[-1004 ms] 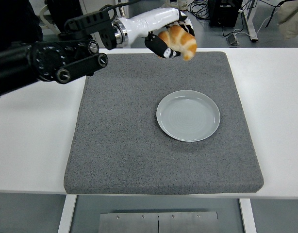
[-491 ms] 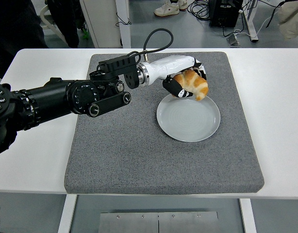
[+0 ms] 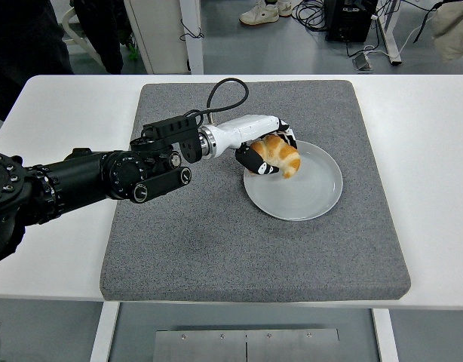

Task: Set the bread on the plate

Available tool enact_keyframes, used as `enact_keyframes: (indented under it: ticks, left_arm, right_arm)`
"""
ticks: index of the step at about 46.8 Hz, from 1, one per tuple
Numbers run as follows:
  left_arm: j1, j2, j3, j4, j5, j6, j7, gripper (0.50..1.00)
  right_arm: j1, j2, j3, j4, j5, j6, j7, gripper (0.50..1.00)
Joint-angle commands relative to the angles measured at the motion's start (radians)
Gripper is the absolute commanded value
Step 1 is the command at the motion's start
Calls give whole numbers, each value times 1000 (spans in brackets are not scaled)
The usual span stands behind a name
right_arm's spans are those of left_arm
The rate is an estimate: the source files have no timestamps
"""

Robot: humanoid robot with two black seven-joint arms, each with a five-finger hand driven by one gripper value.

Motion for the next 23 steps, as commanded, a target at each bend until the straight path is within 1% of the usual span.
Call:
enact_keyframes:
  ticks: [1, 6, 10, 23]
  left_arm:
    - [2, 0, 0, 2, 0, 0, 0, 500]
    - [8, 0, 3, 8, 0, -1, -1, 500]
    - [16, 0, 4, 11, 0, -1, -12, 500]
    - [27, 0, 1, 20, -6, -1, -12, 500]
  right_arm:
    - [1, 0, 0, 0, 1, 0, 0, 1000]
    - [2, 0, 0, 0, 0, 0, 0, 1000]
    - [4, 0, 0, 0, 0, 0, 0, 1000]
    - [7, 0, 0, 2, 0, 0, 0, 1000]
